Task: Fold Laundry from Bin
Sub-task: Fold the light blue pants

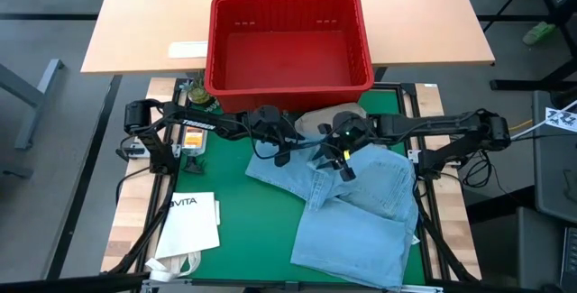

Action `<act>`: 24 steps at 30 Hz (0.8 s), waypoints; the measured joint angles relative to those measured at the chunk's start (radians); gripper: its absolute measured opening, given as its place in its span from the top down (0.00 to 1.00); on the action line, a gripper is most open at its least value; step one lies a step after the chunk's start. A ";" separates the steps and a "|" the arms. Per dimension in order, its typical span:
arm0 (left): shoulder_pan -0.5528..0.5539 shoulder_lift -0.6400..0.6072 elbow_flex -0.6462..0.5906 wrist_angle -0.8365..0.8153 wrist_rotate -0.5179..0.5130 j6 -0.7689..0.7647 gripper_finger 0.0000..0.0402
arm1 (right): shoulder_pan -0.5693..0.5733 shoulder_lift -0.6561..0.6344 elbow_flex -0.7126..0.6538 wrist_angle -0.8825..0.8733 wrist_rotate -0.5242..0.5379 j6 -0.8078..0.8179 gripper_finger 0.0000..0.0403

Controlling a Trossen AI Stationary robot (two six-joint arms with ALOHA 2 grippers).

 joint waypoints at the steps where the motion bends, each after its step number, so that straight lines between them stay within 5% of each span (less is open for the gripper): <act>1: 0.000 0.000 0.000 0.000 0.000 0.000 0.66 | 0.000 0.000 0.000 -0.020 0.012 0.000 0.66; 12: 0.000 0.000 0.000 0.000 -0.008 0.025 0.66 | 0.001 0.000 0.000 -0.171 0.038 0.000 0.67; 24: 0.070 0.000 -0.001 -0.077 -0.068 0.054 0.66 | 0.000 0.000 0.000 -0.199 0.091 -0.012 0.98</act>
